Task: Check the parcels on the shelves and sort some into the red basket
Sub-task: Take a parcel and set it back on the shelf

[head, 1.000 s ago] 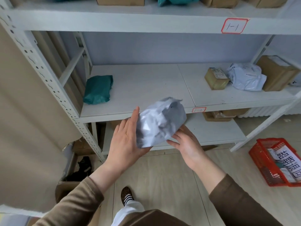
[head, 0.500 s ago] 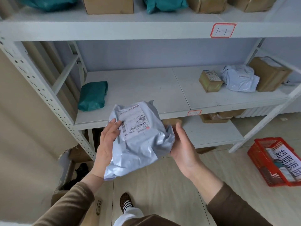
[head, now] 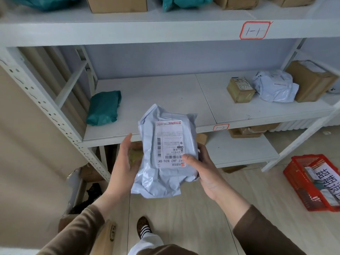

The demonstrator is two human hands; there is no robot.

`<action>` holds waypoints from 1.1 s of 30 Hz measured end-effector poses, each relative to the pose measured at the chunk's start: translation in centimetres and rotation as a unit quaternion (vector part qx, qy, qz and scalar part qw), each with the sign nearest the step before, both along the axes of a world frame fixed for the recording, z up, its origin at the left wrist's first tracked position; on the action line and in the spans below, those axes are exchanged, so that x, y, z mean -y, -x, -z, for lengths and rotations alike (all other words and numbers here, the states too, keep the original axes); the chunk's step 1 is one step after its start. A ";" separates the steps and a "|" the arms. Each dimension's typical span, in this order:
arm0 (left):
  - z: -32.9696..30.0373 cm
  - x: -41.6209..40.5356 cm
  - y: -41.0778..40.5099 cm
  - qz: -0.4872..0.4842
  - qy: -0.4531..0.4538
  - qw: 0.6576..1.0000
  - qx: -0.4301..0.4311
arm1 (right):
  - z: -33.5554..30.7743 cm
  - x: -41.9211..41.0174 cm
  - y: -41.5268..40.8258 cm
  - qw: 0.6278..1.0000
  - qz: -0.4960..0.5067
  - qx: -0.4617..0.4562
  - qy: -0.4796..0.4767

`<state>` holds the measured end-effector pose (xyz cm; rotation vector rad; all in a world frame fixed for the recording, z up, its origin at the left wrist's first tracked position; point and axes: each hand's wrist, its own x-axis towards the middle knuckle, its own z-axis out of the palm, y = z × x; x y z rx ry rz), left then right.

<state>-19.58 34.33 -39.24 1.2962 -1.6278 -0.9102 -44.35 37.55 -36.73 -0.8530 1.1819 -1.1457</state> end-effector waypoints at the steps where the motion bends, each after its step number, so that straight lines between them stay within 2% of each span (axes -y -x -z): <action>1: 0.5 0.2 0.0 -0.001 -0.052 0.997 -0.053 | 0.1 0.5 0.2 1.000 0.017 0.004 -0.002; 2: 0.6 0.3 0.2 0.002 -0.106 0.990 -0.097 | 0.3 1.0 0.3 1.000 0.029 0.006 -0.004; 4: 0.8 0.7 0.3 0.024 -0.206 0.970 -0.125 | 0.6 2.3 0.3 0.999 0.049 0.004 -0.013; 7: 0.3 2.1 1.1 0.073 -0.285 0.944 -0.147 | 1.3 5.2 -0.3 0.997 0.072 -0.023 -0.019; 12: 0.2 7.4 2.0 0.028 -0.288 0.936 -0.201 | 2.2 11.9 -2.5 0.995 0.076 -0.049 -0.043; 18: 2.0 17.7 0.3 -0.019 -0.301 0.930 -0.209 | 3.7 21.4 -4.7 0.991 0.062 -0.096 -0.063; 21: 2.6 23.3 -0.1 -0.016 -0.297 0.939 -0.174 | 4.7 26.1 -5.2 0.986 0.061 -0.137 -0.074; 26: 3.0 30.6 -0.4 0.042 -0.298 0.947 -0.115 | 5.3 33.5 -5.6 0.984 0.056 -0.151 -0.072; 33: 4.8 36.6 -0.3 0.065 -0.277 0.956 -0.068 | 7.5 39.6 -5.8 0.974 0.088 -0.199 -0.059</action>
